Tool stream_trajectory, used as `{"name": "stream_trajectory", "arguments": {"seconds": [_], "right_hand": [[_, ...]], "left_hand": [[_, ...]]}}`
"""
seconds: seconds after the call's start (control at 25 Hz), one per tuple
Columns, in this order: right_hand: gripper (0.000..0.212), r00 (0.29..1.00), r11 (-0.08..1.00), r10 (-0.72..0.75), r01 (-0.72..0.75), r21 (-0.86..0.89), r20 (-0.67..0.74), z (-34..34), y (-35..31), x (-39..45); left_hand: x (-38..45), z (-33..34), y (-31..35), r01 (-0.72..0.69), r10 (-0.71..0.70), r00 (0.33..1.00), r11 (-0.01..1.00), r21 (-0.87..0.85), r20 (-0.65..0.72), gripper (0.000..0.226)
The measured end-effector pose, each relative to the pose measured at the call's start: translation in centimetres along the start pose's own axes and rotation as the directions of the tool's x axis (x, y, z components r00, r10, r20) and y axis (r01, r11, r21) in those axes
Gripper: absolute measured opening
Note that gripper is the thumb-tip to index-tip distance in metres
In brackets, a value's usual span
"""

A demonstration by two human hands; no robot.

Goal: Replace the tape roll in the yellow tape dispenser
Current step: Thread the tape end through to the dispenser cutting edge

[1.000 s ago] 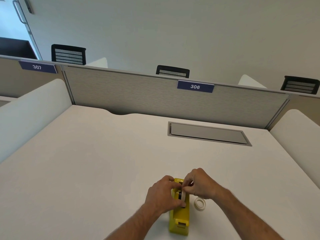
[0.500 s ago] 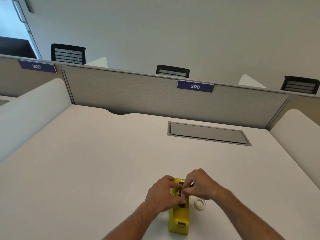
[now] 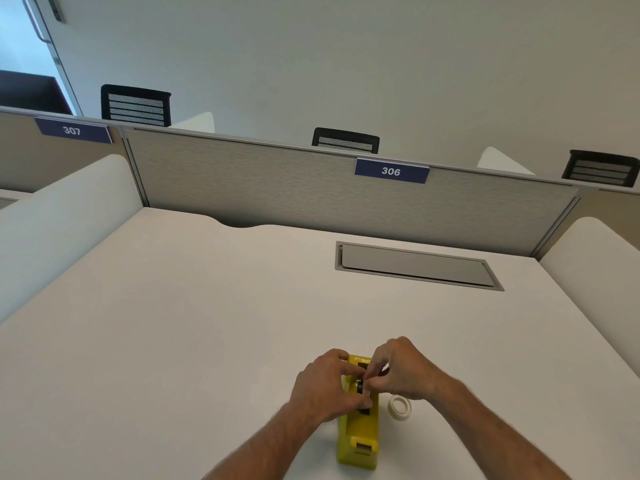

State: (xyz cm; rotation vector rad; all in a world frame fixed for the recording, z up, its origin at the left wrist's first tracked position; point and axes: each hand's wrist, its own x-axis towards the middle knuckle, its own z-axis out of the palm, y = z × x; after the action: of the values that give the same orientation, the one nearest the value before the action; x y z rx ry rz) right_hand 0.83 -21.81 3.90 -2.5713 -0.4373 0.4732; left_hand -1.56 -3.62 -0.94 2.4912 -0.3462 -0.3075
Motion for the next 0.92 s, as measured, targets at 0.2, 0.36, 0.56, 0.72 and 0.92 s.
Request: {"name": "stream_trajectory", "arguments": {"seconds": [0.2, 0.36, 0.56, 0.72, 0.92], "right_hand": [[0.012, 1.000, 1.000, 0.009, -0.009, 0.019, -0.018, 0.15, -0.23, -0.01], [0.012, 1.000, 1.000, 0.013, -0.013, 0.026, -0.001, -0.17, -0.25, 0.04], [0.013, 1.000, 1.000, 0.009, -0.009, 0.017, 0.005, -0.18, -0.58, -0.07], [0.013, 1.000, 1.000, 0.004, -0.004, 0.003, -0.001, -0.18, -0.63, 0.10], [0.014, 0.999, 1.000, 0.003, -0.002, -0.013, 0.034, -0.42, -0.76, 0.14]], "left_hand": [[-0.05, -0.09, 0.03, -0.005, 0.005, 1.000, 1.000, -0.001, -0.011, 0.060], [-0.15, -0.09, 0.08, -0.005, 0.005, 1.000, 1.000, -0.003, -0.011, 0.059], [-0.14, -0.10, 0.04, -0.008, 0.008, 1.000, 1.000, 0.008, -0.005, 0.059], [-0.16, -0.06, 0.08, -0.003, 0.003, 1.000, 1.000, 0.020, -0.007, 0.060], [-0.13, -0.03, 0.05, -0.005, 0.005, 1.000, 1.000, 0.027, -0.006, 0.060]]}}
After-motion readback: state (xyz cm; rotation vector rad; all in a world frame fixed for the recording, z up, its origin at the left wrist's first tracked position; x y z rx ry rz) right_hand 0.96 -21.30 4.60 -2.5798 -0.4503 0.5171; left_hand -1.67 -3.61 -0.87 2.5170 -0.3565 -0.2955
